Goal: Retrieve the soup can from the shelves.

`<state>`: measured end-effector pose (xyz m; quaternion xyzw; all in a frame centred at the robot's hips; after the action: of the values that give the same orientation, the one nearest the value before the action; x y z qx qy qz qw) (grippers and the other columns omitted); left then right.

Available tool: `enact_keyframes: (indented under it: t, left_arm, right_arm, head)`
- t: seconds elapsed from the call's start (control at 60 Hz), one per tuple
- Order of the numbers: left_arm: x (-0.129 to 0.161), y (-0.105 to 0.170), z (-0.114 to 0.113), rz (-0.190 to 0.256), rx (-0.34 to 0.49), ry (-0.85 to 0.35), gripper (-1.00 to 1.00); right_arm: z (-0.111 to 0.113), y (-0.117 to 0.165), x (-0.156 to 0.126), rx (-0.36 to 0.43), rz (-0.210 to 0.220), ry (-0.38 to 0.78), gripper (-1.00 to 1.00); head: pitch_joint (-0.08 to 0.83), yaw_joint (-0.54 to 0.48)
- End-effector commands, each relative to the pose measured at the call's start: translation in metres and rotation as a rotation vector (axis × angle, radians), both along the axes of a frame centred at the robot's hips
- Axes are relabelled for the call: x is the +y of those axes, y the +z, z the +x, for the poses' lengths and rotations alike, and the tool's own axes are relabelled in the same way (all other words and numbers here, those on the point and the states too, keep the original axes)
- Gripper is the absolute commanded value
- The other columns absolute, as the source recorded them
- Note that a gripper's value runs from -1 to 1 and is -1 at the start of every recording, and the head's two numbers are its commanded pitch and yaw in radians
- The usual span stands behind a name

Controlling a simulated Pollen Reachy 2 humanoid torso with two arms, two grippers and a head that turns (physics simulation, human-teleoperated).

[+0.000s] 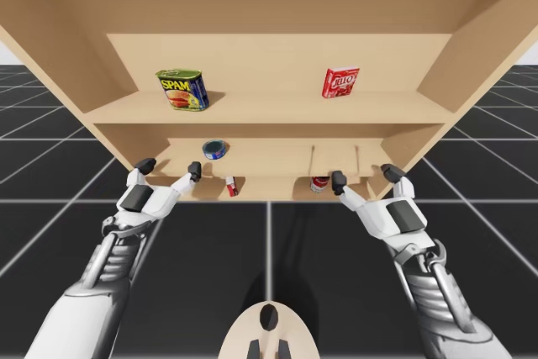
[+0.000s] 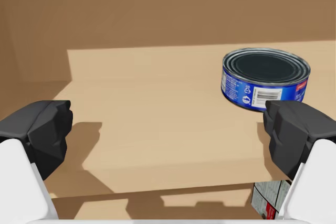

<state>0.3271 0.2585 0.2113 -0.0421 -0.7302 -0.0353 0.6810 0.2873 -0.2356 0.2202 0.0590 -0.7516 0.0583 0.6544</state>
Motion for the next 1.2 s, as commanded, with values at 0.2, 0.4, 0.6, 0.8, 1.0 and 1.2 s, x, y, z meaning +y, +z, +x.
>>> enact_keyframes:
  t: [0.2,0.4,0.6,0.8,1.0,1.2]
  left_arm:
    - [0.0,0.0,-0.001,-0.001,-0.003,0.003,-1.0]
    - [0.0,0.003,-0.004,0.012,-0.037,0.003,-1.0]
    - [-0.005,0.007,-0.01,0.033,-0.079,-0.003,-1.0]
    - [-0.011,0.01,-0.017,0.058,-0.106,-0.014,-1.0]
    - [-0.014,0.012,-0.022,0.06,-0.12,-0.024,-1.0]
    - [-0.015,0.012,-0.023,0.057,-0.127,-0.031,-1.0]
  right_arm:
    - [-0.003,0.003,0.002,0.007,0.014,0.003,-1.0]
    - [0.0,0.001,0.0,0.011,0.02,-0.027,-1.0]
    - [0.001,-0.002,0.0,0.017,0.015,-0.027,-1.0]
    - [0.004,-0.006,0.001,0.026,-0.004,-0.028,-1.0]
    - [0.003,-0.005,0.001,0.018,-0.006,-0.032,-1.0]
    - [-0.001,-0.003,0.005,0.019,-0.01,-0.019,-1.0]
  head:
    - [0.041,0.0]
    - [0.185,-0.01]
    - [0.315,-0.03]
    - [0.467,-0.11]
    - [0.565,-0.2]
    - [0.598,-0.25]
